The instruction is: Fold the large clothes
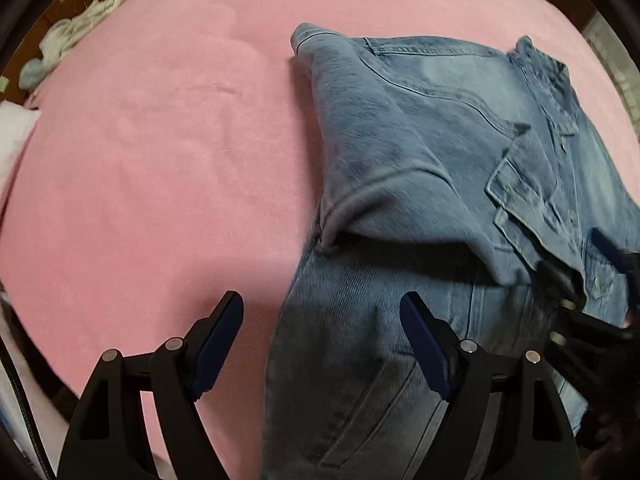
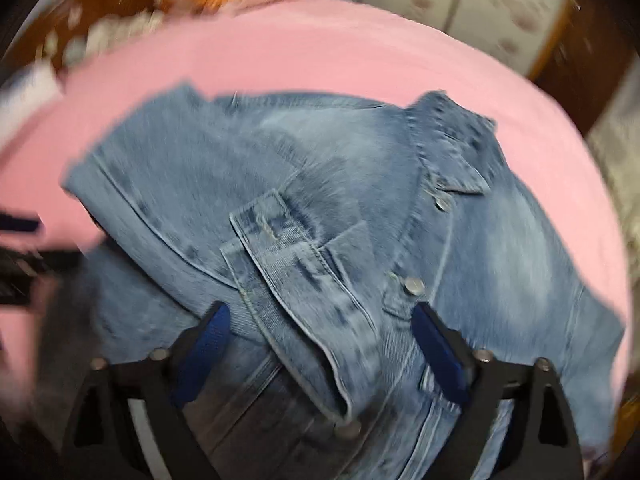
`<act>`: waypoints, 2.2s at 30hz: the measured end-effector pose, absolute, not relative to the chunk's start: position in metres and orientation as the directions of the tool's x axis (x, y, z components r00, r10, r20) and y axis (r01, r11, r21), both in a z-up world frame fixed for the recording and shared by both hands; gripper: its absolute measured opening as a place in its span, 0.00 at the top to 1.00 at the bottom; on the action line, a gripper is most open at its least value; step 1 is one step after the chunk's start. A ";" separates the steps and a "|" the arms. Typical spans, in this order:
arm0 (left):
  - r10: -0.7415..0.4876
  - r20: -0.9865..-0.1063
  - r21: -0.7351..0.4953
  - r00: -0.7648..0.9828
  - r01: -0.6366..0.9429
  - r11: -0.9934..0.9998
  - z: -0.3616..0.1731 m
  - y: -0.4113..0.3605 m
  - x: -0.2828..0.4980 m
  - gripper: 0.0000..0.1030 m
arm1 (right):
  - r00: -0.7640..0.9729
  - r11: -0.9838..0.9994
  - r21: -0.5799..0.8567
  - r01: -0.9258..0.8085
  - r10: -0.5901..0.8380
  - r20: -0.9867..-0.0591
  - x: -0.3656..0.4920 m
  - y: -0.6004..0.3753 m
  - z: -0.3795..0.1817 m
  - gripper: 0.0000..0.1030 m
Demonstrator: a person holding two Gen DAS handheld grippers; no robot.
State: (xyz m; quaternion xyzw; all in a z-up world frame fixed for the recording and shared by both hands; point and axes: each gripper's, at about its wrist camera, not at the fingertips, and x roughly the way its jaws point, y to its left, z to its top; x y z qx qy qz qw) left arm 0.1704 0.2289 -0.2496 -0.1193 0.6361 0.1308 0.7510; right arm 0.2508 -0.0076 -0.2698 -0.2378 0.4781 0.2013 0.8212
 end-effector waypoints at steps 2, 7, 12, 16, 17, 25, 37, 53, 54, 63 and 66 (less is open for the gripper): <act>0.014 -0.985 -0.047 0.173 -0.347 0.937 -0.256 0.235 0.173 0.23 | 0.460 0.748 -0.292 -0.596 0.020 -0.888 0.254 0.007 -0.288 0.40; -0.024 -0.979 -0.096 0.200 -0.357 0.929 -0.268 0.244 0.175 0.23 | 0.477 0.678 -0.349 -0.647 0.004 -0.879 0.257 0.016 -0.295 0.86; -0.014 -0.976 -0.104 0.219 -0.406 0.908 -0.276 0.254 0.174 0.39 | 0.514 0.726 -0.349 -0.593 0.008 -0.858 0.269 0.005 -0.271 0.91; -0.012 -0.978 -0.104 0.208 -0.437 0.893 -0.281 0.262 0.177 0.60 | 0.562 0.869 -0.265 -0.419 0.019 -0.827 0.295 -0.039 -0.235 0.92; -0.013 -0.978 -0.106 0.209 -0.443 0.890 -0.281 0.264 0.177 0.62 | 0.564 0.896 -0.222 -0.384 0.037 -0.825 0.301 -0.052 -0.228 0.93; -0.018 -0.979 -0.108 0.205 -0.436 0.893 -0.293 0.258 0.180 0.74 | 0.574 0.996 0.058 -0.064 0.084 -0.815 0.325 -0.170 -0.207 0.93; 0.047 -0.983 -0.030 0.178 -0.405 0.914 -0.294 0.253 0.183 0.75 | 0.517 0.941 0.227 0.253 0.067 -0.853 0.308 -0.272 -0.246 1.00; 0.042 -0.987 -0.024 0.154 -0.404 0.915 -0.309 0.238 0.184 0.75 | 0.386 0.921 0.074 -0.383 0.232 -0.893 0.327 -0.117 -0.265 0.51; 0.042 -0.987 -0.022 0.152 -0.398 0.917 -0.311 0.238 0.186 0.75 | 0.373 0.920 0.050 -0.389 0.207 -0.904 0.331 -0.113 -0.270 0.83; 0.034 -0.990 -0.016 0.134 -0.352 0.936 -0.313 0.236 0.196 0.76 | 0.517 1.000 0.027 -0.009 0.028 -0.856 0.355 -0.174 -0.254 0.95; 0.025 -0.991 -0.019 0.128 -0.329 0.944 -0.313 0.239 0.201 0.76 | 0.476 0.982 0.152 0.110 0.082 -0.876 0.357 -0.212 -0.268 0.95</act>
